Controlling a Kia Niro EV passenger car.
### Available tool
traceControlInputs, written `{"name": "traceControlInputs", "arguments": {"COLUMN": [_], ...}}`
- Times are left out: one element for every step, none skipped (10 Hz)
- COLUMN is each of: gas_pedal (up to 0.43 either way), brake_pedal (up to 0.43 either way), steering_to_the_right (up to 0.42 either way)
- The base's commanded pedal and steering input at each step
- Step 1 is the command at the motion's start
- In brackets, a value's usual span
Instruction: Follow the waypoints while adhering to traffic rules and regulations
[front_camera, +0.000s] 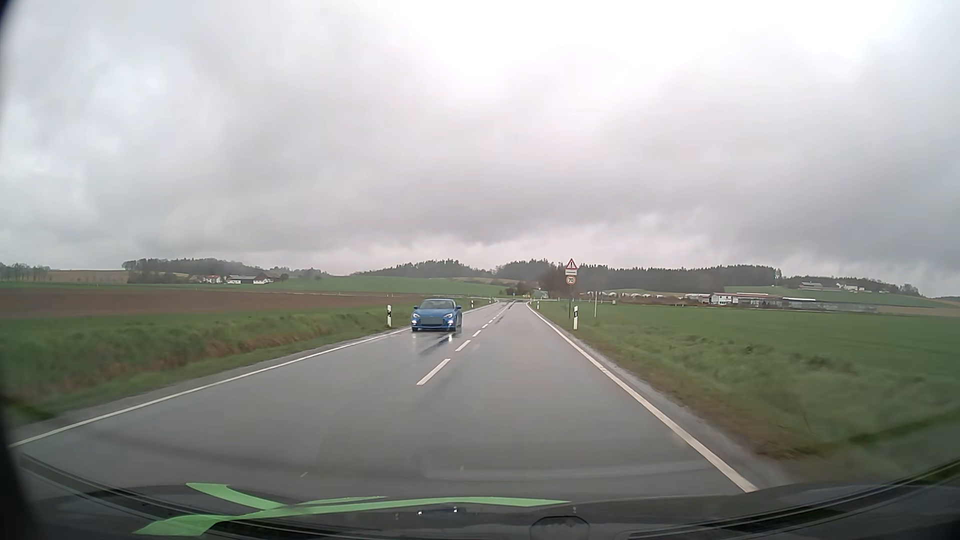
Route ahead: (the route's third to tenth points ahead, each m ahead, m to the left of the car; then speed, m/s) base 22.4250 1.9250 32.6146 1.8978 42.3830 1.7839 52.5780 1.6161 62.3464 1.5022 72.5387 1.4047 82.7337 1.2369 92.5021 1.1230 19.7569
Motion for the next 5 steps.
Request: {"name": "traceControlInputs", "arguments": {"gas_pedal": [0.000,0.000,0.000,0.020,0.020], "brake_pedal": [0.000,0.000,0.000,0.000,0.000], "steering_to_the_right": [0.004,0.004,0.004,0.004,0.003]}}
